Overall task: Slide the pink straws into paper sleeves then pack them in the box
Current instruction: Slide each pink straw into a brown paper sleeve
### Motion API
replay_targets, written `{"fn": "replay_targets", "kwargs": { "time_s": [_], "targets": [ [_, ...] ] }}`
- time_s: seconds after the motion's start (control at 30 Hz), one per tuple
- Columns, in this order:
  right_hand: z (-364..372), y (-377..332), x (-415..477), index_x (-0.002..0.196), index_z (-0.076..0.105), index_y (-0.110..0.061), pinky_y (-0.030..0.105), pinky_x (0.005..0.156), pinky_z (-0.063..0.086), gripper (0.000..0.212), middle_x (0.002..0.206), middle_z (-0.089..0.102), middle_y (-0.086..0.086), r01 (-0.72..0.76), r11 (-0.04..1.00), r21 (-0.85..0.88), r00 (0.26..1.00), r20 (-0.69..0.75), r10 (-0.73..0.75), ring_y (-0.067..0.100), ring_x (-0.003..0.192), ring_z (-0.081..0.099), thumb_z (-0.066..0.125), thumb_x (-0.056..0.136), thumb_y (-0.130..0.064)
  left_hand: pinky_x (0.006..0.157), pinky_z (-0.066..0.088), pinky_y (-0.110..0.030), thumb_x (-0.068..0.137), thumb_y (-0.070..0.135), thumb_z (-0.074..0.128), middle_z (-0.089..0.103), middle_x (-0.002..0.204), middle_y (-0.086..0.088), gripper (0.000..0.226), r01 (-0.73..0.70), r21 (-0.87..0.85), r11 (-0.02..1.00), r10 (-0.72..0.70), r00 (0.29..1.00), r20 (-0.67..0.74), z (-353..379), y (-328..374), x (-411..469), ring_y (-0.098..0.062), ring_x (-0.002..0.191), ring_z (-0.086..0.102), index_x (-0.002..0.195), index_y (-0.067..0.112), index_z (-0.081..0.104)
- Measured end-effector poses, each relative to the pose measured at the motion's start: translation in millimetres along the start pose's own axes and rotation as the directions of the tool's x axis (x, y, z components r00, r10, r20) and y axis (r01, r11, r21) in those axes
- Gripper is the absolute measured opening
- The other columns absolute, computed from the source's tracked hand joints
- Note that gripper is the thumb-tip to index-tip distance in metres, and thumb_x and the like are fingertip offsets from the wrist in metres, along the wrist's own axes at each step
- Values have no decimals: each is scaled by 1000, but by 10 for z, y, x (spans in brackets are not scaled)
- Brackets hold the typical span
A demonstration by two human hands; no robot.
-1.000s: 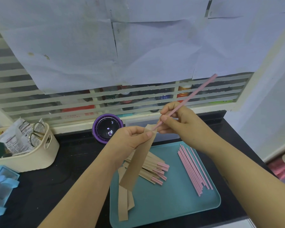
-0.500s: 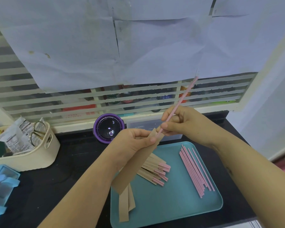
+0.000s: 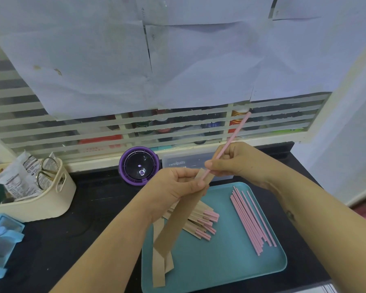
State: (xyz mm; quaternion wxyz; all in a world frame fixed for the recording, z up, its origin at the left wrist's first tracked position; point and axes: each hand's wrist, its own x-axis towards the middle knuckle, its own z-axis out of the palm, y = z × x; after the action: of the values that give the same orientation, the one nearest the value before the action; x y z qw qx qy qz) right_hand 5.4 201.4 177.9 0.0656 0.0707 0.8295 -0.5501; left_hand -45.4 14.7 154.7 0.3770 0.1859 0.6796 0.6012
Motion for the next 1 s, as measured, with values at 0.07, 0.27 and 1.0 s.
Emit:
{"fn": "replay_targets", "kwargs": {
  "time_s": [0.07,0.27,1.0],
  "targets": [
    [10,1,17,86,73,-7,40,93,52,34,90,73,10,-24,999,-39,1000,13,25,22,92,69,70,76,-40,82,51,-23,70,24,72,76,89,2,24,-4,63,998,5,1000,-2,13,8,4,-8,82,69,94,26,74],
    [95,4,44,88,72,-7,35,91,54,29,90,72,12,-67,992,-105,997,24,70,22,89,69,70,80,-35,80,50,-21,80,19,72,76,87,5,16,-27,131,991,32,999,-33,60,-7,13,-5,82,69,93,27,74],
    [300,23,-52,122,50,-26,23,81,54,40,76,71,-2,105,994,-10,958,-269,-104,9,77,69,65,86,-19,82,51,-25,84,18,68,75,89,5,19,-45,126,991,54,996,-69,98,-74,20,-6,84,69,101,25,73]
  ]
}}
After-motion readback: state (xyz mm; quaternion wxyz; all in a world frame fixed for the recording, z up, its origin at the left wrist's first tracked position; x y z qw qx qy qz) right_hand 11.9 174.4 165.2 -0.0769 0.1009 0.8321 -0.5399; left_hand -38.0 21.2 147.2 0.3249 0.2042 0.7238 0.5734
